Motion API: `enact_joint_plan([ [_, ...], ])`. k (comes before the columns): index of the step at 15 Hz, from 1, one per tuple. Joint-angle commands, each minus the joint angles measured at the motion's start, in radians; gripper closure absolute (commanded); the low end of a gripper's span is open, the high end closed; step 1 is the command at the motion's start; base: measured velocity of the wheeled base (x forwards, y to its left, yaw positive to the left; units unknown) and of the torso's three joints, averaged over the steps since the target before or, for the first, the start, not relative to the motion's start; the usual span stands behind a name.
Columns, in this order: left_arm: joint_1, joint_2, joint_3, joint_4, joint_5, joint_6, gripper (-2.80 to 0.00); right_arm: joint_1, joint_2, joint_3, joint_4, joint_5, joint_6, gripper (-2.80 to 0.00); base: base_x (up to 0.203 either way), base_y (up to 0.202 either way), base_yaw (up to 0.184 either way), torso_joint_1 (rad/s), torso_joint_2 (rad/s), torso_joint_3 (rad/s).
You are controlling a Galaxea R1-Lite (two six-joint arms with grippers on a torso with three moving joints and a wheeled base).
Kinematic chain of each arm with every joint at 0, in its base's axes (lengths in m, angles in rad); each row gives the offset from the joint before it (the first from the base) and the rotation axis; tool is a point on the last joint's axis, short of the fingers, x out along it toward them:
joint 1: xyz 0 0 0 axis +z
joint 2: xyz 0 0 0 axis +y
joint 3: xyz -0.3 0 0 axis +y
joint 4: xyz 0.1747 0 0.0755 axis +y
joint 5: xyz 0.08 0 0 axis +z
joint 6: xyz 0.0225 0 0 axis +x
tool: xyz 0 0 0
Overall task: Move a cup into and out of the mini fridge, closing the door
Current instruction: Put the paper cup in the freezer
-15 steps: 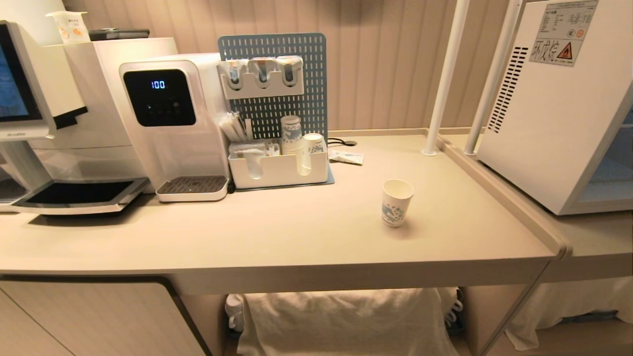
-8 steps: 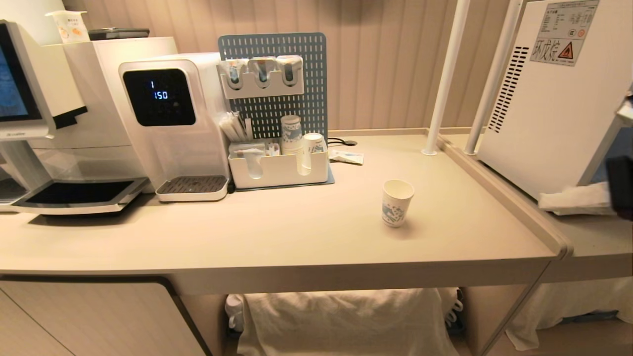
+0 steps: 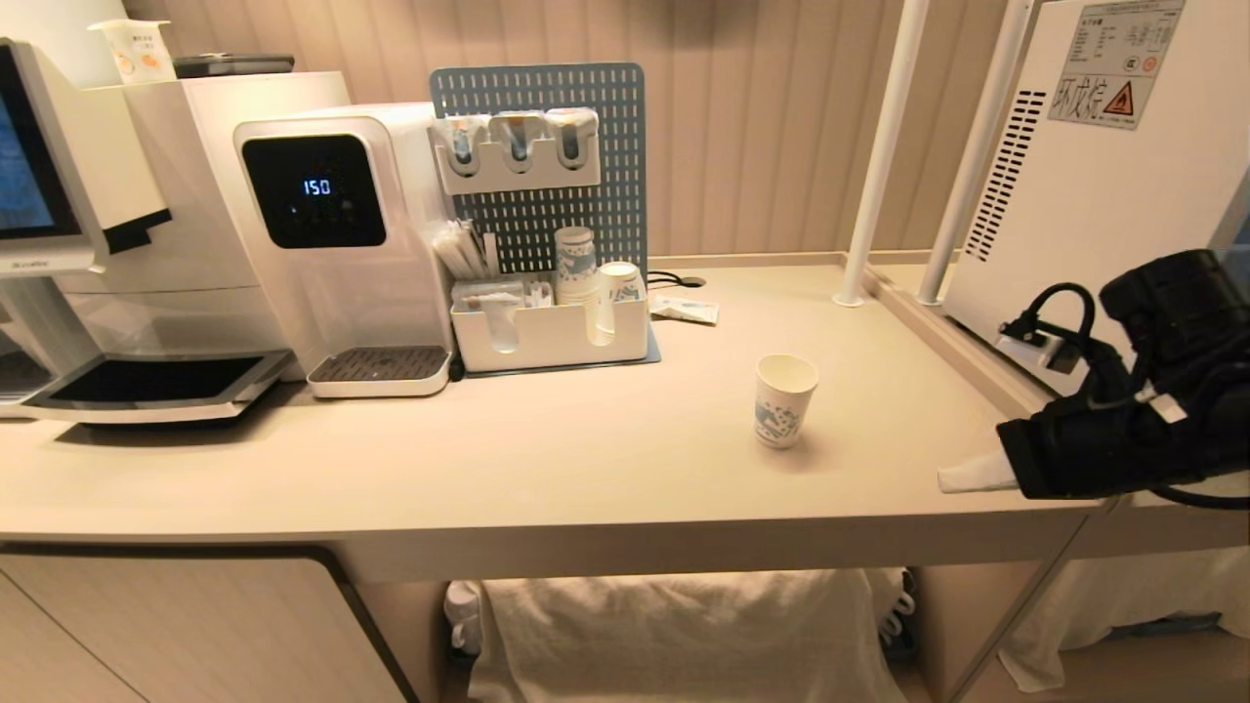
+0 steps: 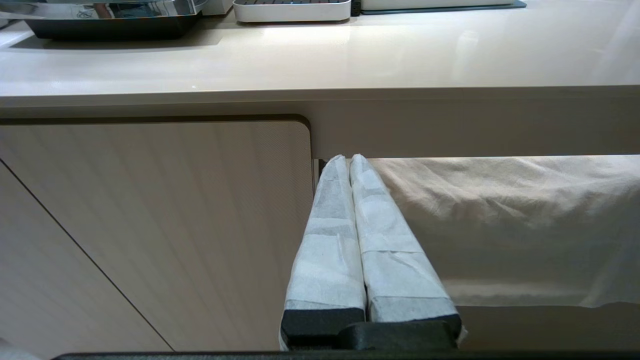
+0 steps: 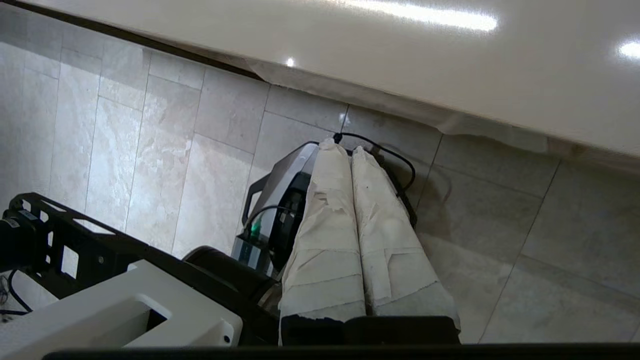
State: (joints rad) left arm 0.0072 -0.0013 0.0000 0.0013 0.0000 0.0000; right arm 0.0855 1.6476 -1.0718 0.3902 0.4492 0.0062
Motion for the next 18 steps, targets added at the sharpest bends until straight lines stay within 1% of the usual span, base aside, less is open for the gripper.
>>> enact_joint_plan([
  [1,0.0,0.001,0.0,0.0,0.0,0.0,0.0,-0.001,0.106,-0.03,-0.064,0.029,0.005,0.0,0.0,0.0,0.0,0.0,0.0,0.0],
  [4,0.0,0.001,0.0,0.0,0.0,0.0,0.0,0.014,0.179,-0.046,-0.195,0.052,0.022,0.0,0.0,0.0,0.0,0.0,0.0,0.0],
  [6,0.0,0.0,0.0,0.0,0.0,0.0,0.0,0.034,0.229,-0.051,-0.287,0.053,0.06,0.0,0.0,0.0,0.0,0.0,0.0,0.0],
  [10,0.0,0.001,0.0,0.0,0.0,0.0,0.0,0.065,0.309,-0.09,-0.414,0.054,0.13,0.0,0.0,0.0,0.0,0.0,0.0,0.0],
  [11,0.0,0.0,0.0,0.0,0.0,0.0,0.0,0.069,0.316,-0.094,-0.438,0.057,0.129,-2.8,0.0,0.0,0.0,0.0,0.0,0.0],
  [14,0.0,0.001,0.0,0.0,0.001,0.0,0.0,0.072,0.33,-0.103,-0.439,0.052,0.13,-2.8,0.0,0.0,0.0,0.0,0.0,0.0],
  [18,0.0,0.001,0.0,0.0,0.0,0.0,0.0,0.071,0.315,-0.083,-0.425,0.055,0.116,-2.8,0.0,0.0,0.0,0.0,0.0,0.0],
])
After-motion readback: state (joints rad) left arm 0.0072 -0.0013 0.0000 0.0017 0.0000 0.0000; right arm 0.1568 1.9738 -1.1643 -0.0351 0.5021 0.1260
